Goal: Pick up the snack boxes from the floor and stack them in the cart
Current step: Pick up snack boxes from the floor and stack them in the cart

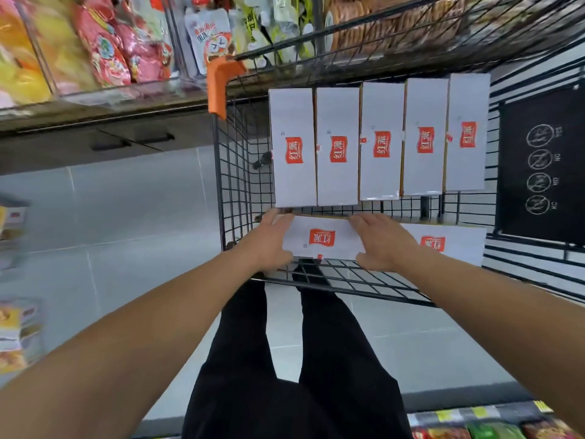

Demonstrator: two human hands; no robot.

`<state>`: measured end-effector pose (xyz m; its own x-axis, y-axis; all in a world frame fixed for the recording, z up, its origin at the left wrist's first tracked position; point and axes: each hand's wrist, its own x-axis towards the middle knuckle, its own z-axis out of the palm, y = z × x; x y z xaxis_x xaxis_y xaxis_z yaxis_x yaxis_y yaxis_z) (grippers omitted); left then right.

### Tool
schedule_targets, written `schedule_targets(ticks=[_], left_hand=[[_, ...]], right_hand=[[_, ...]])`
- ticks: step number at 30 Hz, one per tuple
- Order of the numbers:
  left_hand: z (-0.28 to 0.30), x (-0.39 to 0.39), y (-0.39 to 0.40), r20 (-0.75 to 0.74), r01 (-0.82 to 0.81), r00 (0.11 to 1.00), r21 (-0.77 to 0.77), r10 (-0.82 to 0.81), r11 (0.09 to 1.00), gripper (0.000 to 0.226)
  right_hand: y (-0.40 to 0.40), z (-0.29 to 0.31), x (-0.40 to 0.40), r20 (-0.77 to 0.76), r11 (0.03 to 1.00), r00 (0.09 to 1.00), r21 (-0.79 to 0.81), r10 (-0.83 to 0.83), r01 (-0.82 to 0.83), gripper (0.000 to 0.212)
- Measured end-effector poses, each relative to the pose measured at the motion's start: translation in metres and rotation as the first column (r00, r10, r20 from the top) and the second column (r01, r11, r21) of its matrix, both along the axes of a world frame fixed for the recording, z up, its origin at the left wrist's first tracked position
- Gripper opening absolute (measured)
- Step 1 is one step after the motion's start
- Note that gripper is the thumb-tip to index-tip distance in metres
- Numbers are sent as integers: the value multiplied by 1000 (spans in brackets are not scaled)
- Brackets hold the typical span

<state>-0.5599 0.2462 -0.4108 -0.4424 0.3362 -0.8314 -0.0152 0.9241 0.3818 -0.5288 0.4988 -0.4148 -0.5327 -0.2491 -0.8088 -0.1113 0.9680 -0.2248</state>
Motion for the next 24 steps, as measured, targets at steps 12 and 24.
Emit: schedule_targets(ticks=[12, 24], left_hand=[[81, -21, -24, -182, -181, 967, 4, 179, 983, 48], [175, 67, -262, -415, -604, 690, 120, 593, 788, 56]], right_hand=[[-42, 70, -41, -137, 998, 990, -54, -39, 32, 63], [-322, 173, -63, -421, 903, 834, -72, 358, -424, 62]])
